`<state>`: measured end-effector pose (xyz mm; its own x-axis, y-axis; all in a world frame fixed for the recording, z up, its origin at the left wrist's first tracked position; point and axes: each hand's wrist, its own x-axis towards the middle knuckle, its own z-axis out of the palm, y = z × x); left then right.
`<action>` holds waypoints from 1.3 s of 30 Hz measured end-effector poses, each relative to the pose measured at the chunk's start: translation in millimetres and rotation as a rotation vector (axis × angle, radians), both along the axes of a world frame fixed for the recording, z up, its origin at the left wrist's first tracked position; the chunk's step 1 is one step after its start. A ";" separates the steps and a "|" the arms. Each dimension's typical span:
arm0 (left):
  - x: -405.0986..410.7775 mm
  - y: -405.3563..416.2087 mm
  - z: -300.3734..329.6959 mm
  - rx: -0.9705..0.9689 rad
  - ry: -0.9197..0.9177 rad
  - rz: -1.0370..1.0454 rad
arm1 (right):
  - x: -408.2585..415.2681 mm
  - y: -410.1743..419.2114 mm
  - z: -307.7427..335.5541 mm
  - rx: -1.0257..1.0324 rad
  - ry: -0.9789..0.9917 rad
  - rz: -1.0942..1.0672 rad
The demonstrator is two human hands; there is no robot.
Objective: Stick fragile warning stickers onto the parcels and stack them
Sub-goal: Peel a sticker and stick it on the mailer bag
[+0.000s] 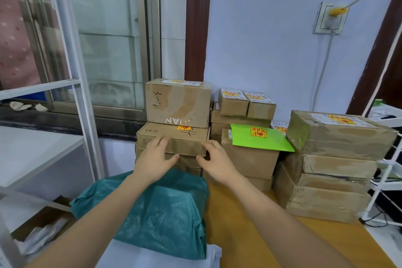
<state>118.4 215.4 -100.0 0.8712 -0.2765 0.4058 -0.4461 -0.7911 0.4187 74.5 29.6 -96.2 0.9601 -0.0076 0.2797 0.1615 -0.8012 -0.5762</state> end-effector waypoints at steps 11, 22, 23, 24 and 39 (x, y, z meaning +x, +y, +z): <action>40.5 -31.1 -3.2 0.250 -0.069 0.018 | 44.9 3.9 11.5 -0.185 -0.121 0.005; 59.4 -39.8 -17.6 0.416 -0.219 0.094 | 105.7 27.6 30.4 -0.276 0.065 0.058; 61.2 -40.5 -19.8 0.420 -0.238 0.101 | 108.7 29.3 31.0 -0.294 0.090 0.054; 62.9 -41.1 -21.5 0.417 -0.259 0.104 | 110.3 30.5 31.4 -0.311 0.102 0.052; 54.8 -30.7 -24.9 0.411 -0.401 0.096 | 106.9 28.1 29.6 -0.274 0.153 0.053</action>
